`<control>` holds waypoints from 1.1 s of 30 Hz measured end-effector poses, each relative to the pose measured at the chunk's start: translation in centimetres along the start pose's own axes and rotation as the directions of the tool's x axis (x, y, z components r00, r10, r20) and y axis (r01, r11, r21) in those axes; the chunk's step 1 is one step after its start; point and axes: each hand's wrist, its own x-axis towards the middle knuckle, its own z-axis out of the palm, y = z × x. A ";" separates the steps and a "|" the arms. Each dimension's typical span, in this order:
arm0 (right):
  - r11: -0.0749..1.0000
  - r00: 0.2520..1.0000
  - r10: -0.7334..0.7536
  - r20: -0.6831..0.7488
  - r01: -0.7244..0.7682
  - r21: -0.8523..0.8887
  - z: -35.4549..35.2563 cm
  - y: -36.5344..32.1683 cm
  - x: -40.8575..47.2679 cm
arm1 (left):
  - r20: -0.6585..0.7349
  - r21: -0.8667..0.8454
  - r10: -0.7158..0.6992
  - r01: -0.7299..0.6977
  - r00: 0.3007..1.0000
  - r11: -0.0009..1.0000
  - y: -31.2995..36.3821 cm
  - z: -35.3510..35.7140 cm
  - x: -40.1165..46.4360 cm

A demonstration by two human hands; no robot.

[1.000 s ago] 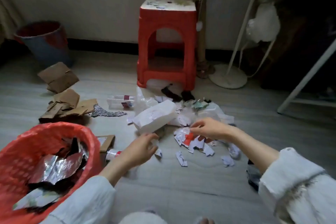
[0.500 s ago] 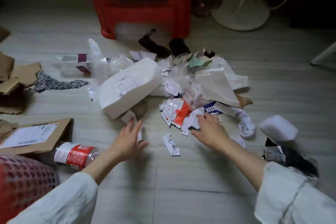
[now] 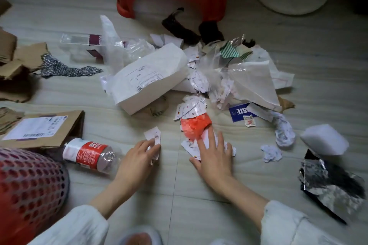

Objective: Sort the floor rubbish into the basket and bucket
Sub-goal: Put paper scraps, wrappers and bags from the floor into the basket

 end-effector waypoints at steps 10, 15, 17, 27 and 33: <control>0.981 0.979 -0.149 -0.136 0.129 -0.144 0.4 0.7 -0.2 | 0.088 0.092 0.081 -0.089 0.993 0.992 1.0 -1.4 -1.5; 0.970 0.948 -0.211 -0.237 0.174 -0.169 0.5 1.8 -0.6 | 0.089 0.108 0.100 -0.109 0.991 0.988 0.8 -0.8 -2.3; 0.966 0.941 -0.222 -0.256 0.177 -0.190 0.4 2.3 -0.5 | 0.096 0.115 0.099 -0.110 0.990 0.987 0.8 -0.7 -2.5; 0.967 0.927 -0.244 -0.284 0.210 -0.145 0.4 3.7 -1.8 | 0.082 0.045 0.099 -0.102 0.992 0.994 1.3 -0.5 -2.7; 0.947 0.895 -0.321 -0.310 0.308 -0.094 0.5 3.6 -3.1 | 0.086 0.060 0.105 -0.110 0.991 0.992 1.7 -0.4 -3.3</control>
